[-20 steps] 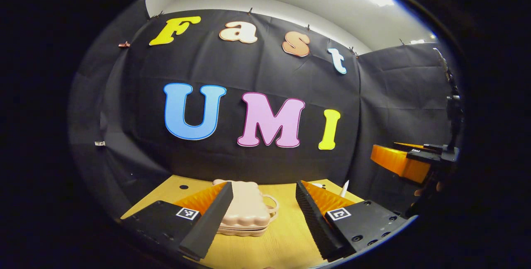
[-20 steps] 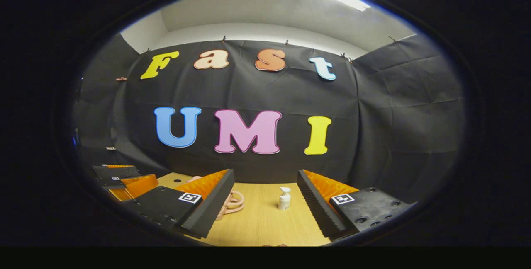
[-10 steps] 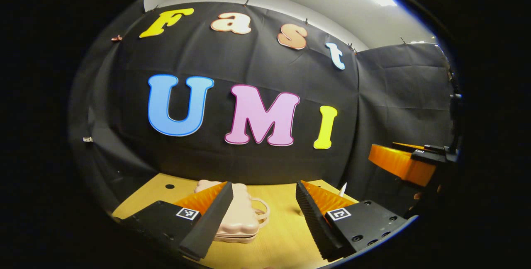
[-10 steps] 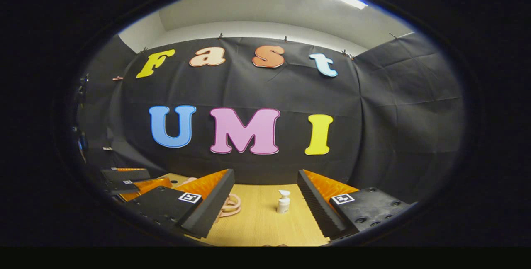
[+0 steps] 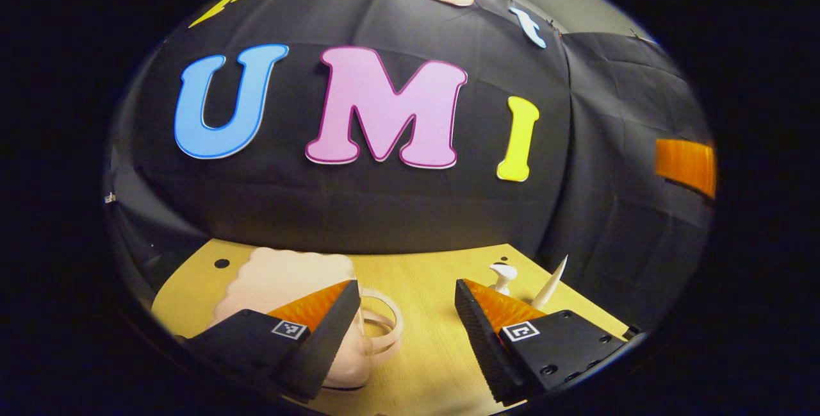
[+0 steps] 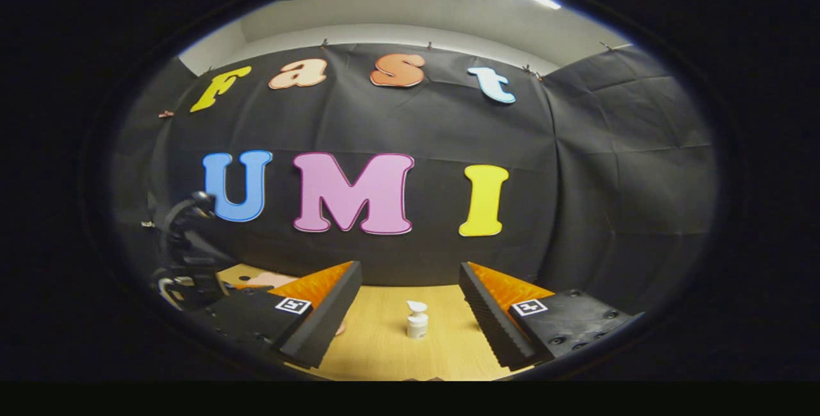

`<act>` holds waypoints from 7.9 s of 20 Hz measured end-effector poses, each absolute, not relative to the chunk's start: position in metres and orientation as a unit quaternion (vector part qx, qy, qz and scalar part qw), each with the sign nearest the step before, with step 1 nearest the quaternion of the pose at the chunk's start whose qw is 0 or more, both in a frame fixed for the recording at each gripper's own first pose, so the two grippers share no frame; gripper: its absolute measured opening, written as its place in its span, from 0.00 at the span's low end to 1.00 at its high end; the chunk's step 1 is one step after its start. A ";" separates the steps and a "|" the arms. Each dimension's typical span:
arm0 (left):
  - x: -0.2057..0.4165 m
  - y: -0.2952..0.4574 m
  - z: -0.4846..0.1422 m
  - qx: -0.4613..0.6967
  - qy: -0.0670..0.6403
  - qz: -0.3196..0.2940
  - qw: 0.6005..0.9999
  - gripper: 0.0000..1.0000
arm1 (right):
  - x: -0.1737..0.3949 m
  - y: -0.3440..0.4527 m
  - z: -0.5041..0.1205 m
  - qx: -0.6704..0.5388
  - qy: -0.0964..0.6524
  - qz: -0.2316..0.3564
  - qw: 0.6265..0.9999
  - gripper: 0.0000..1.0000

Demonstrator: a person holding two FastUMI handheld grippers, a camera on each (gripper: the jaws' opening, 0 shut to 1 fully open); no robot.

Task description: First open the suitcase, pack the skin care products into it, and then close the suitcase.

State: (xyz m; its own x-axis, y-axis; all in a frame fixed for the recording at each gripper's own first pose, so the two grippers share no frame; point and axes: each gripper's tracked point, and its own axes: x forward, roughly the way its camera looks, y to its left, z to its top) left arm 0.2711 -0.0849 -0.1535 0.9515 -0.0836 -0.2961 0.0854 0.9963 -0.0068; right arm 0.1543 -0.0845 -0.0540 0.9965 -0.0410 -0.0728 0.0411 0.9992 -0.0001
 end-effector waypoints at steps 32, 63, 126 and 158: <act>0.343 0.001 -0.117 0.000 0.331 0.062 0.942 0.10 | 0.195 -0.055 -0.108 0.015 0.104 0.044 0.993 0.97; 0.269 0.521 -0.251 0.018 0.336 0.292 0.895 0.16 | 0.210 -0.028 -0.156 -0.070 0.131 0.012 0.989 0.97; 0.402 -0.179 -0.242 0.083 0.164 -0.215 0.959 0.64 | 0.259 -0.285 -0.395 -0.057 0.306 -0.237 0.920 0.98; 0.284 0.066 -0.154 -0.026 0.231 0.008 0.973 0.63 | 0.278 -0.151 -0.262 -0.018 0.207 -0.100 0.973 0.43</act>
State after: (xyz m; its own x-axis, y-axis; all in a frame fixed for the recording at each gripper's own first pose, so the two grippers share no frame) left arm 0.2838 0.0661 -0.1541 0.8932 0.0038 -0.4497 -0.0282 0.9985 -0.0476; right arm 0.2780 -0.1505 -0.2618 0.8939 -0.2027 -0.3998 0.1880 0.9792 -0.0760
